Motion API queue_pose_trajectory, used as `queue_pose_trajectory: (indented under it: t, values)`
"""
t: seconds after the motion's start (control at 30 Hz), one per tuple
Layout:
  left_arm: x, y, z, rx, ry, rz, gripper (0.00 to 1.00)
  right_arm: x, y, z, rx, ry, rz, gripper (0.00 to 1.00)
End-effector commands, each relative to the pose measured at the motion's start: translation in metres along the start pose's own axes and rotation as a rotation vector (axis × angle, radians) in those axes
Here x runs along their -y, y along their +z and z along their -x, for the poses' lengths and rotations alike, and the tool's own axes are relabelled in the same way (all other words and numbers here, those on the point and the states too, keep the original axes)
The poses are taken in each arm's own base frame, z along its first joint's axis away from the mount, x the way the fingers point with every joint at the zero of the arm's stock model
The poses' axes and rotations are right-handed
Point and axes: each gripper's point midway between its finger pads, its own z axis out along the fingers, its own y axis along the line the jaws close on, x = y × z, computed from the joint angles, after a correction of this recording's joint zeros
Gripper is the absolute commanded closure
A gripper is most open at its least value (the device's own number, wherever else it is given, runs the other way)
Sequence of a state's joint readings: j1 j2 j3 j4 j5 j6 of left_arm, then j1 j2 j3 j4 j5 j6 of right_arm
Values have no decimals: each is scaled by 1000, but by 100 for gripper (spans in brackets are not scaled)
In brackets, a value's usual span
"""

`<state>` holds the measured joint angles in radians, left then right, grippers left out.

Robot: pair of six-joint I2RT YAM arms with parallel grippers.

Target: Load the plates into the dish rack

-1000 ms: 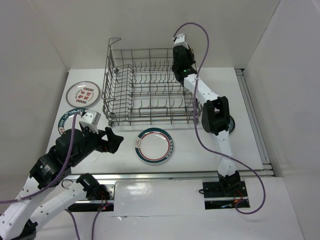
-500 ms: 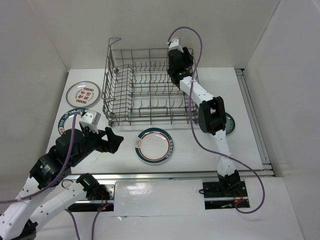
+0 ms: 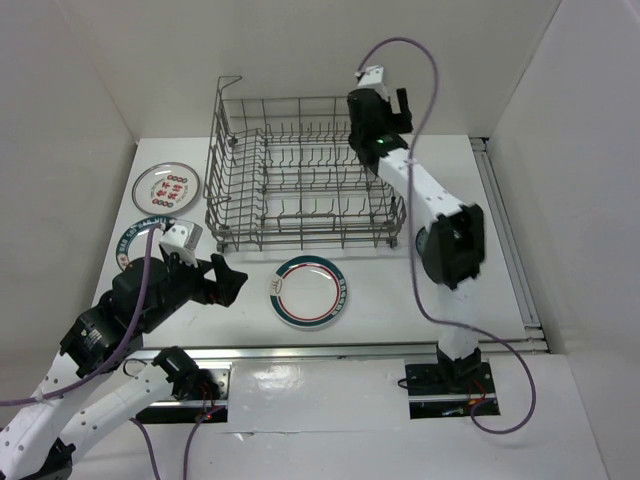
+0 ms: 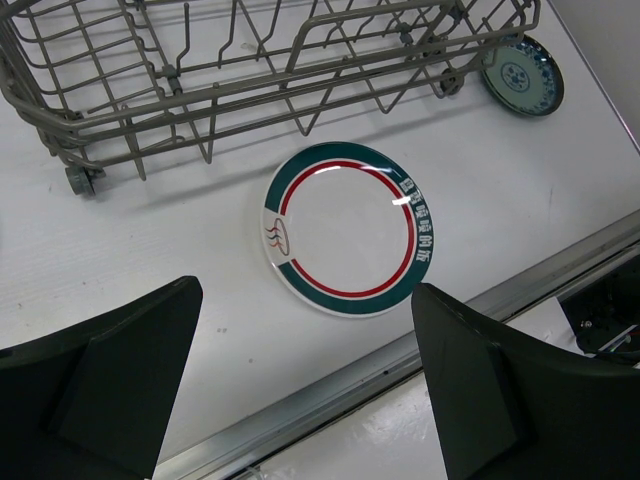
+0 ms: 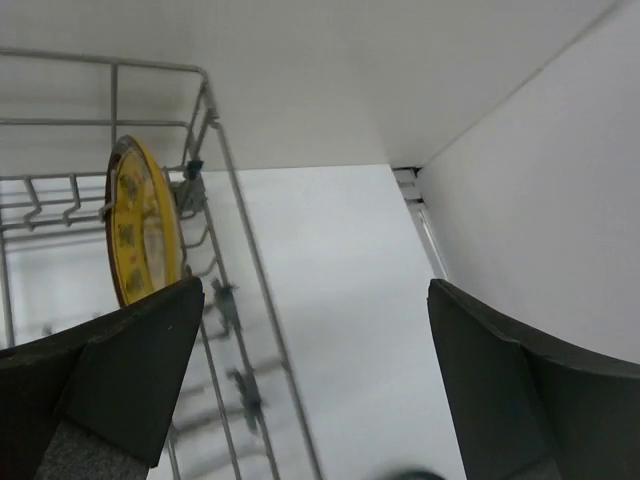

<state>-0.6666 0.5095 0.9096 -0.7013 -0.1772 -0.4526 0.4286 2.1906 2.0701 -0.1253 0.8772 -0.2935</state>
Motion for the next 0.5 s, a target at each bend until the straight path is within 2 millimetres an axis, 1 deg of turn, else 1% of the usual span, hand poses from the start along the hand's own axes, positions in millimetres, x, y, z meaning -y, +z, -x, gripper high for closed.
queue_pose_trajectory:
  t: [0.0,0.03,0.07,0.1,0.13,0.17,0.2,0.23,0.27,0.3,0.33,0.4,0.43,0.47]
  values:
    - [7,3,9,33,-21,-26,0,96,-87,47,17,246,16,0]
    - [7,5,8,23,-20,-22,0,134,-120,59,62,299,7,0]
    - [7,5,8,23,-20,-22,0,128,-128,19,7,224,6,0]
    - [7,5,8,23,-20,-22,0,162,-160,26,47,283,-21,0]
    - [7,5,8,23,-20,-22,0,176,-171,15,49,314,-32,0]
    - [9,3,9,28,-21,-34,0,176,-181,-11,12,313,-17,0]
    - [9,3,9,28,-21,-34,0,183,-185,-18,-12,432,11,0]
    - [9,3,9,28,-21,-34,0,203,-198,-36,-68,425,4,0]
    - [9,3,9,28,-21,-34,0,202,-203,-51,-104,426,10,0]
    - [9,3,9,28,-21,-34,0,203,-209,-60,-121,430,22,0]
    - [8,3,9,28,-12,-34,0,210,-221,-75,-141,436,5,0]
    - [10,3,8,25,-11,-43,0,222,-231,-92,-183,479,-56,0]
    - [10,3,8,25,-11,-43,0,221,-236,-103,-215,580,-78,0]
    - [10,3,8,25,-11,-43,0,223,-245,-112,-242,610,-51,0]
